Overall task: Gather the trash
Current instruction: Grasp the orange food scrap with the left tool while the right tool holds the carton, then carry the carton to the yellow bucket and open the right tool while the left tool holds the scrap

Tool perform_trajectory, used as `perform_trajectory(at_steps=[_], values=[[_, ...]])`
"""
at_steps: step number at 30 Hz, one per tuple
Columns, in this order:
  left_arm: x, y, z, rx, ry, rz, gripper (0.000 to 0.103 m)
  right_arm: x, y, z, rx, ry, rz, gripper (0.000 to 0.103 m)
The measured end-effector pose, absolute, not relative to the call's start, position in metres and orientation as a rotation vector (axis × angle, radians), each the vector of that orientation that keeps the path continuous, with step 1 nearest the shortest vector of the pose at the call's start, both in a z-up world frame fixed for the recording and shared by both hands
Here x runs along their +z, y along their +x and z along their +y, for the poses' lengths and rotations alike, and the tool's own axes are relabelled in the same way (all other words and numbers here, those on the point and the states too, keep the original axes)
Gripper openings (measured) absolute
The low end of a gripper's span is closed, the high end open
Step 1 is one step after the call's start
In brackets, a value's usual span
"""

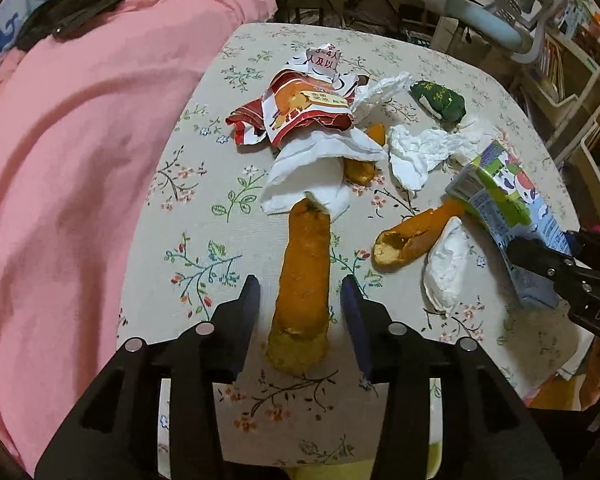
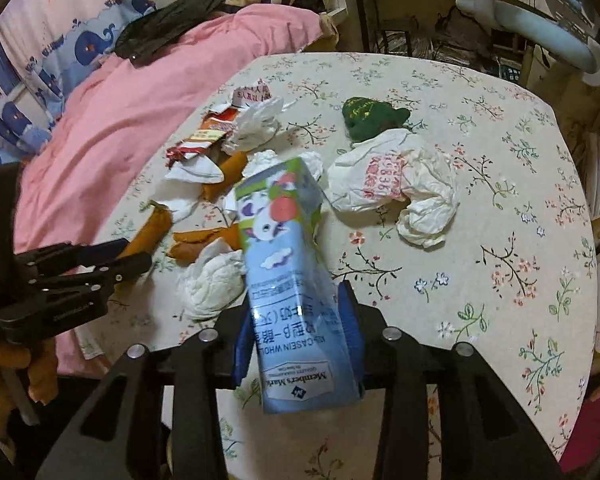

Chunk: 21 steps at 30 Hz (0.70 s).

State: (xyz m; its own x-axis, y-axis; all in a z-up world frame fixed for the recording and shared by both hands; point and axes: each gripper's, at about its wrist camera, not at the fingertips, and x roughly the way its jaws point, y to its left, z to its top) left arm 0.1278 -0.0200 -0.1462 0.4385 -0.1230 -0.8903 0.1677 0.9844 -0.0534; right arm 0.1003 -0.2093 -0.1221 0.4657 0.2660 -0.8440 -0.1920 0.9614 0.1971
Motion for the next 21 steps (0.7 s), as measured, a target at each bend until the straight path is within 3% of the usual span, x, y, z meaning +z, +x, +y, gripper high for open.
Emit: perform_trajectory(at_steps=[1, 3, 5, 21], values=[[-0.146, 0.128, -0.021, -0.182, 0.048, 1.1, 0.041, -0.124, 0.102, -0.207, 0.268, 0.054, 1.049, 0.044], [-0.145, 0.127, -0.022, -0.199, 0.05, 1.097, 0.022, -0.126, 0.103, -0.204, 0.254, 0.014, 1.044, 0.043], [-0.142, 0.125, -0.022, -0.205, 0.046, 1.085, 0.021, -0.127, 0.103, -0.2, 0.257, -0.013, 1.035, 0.037], [-0.072, 0.08, 0.002, -0.264, -0.17, 0.762, 0.019, -0.079, 0.066, -0.233, 0.427, 0.437, 0.841, 0.037]])
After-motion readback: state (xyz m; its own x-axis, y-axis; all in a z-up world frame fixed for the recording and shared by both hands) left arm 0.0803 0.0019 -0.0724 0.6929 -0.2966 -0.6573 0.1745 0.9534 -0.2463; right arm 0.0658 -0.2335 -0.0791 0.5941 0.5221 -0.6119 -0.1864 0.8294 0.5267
